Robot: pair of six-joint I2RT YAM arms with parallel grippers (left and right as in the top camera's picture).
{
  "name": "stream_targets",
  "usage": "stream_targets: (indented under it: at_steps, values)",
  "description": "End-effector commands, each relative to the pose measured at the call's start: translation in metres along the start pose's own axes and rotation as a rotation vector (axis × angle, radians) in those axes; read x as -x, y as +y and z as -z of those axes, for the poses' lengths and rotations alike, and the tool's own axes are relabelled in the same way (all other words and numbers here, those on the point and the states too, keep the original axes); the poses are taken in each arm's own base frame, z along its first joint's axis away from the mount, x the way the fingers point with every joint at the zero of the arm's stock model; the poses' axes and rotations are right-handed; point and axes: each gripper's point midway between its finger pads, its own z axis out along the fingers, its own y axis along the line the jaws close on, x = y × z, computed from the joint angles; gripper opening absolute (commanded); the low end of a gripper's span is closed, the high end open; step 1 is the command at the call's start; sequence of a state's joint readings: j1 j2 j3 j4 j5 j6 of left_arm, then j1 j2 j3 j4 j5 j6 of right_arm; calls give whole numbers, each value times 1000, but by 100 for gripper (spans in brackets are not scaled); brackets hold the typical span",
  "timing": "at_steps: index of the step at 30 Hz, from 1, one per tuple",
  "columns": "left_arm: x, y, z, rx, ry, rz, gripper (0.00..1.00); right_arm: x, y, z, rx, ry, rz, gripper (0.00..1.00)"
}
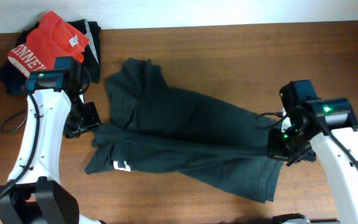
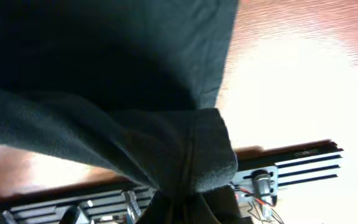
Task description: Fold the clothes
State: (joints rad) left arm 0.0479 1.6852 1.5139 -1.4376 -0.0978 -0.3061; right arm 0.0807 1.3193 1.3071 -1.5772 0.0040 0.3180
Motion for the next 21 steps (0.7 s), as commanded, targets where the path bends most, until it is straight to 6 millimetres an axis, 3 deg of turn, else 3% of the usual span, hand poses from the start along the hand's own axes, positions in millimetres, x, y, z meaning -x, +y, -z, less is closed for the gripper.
stream_targets:
  at_steps: [1,5,7,8,10,12,15,17,21]
  values:
    - [-19,-22,-11,-40,66,-91,38,9,-20,5,-49,-33,-65,11]
    - [-35,-39,-26,-21,93,-180,38,14,-49,6,-112,-51,-217,6]
    - [-43,-44,-35,-12,110,-209,51,13,-52,5,-82,-37,-256,17]
    - [-43,-44,-36,-11,112,-209,53,12,-50,5,-70,-33,-245,28]
    - [-44,-44,-45,-11,112,-209,66,13,-45,5,-42,-31,-237,78]
    - [-39,-48,-52,-21,87,-208,71,17,-39,5,-9,-44,-215,86]
    - [-10,-63,-56,-69,-41,-199,70,30,-27,6,63,-84,-214,91]
    - [18,-76,-53,-113,-159,-190,70,37,-15,8,137,-106,-208,99]
    - [71,-101,-38,-188,-387,-225,68,42,-13,8,148,-121,-207,99]
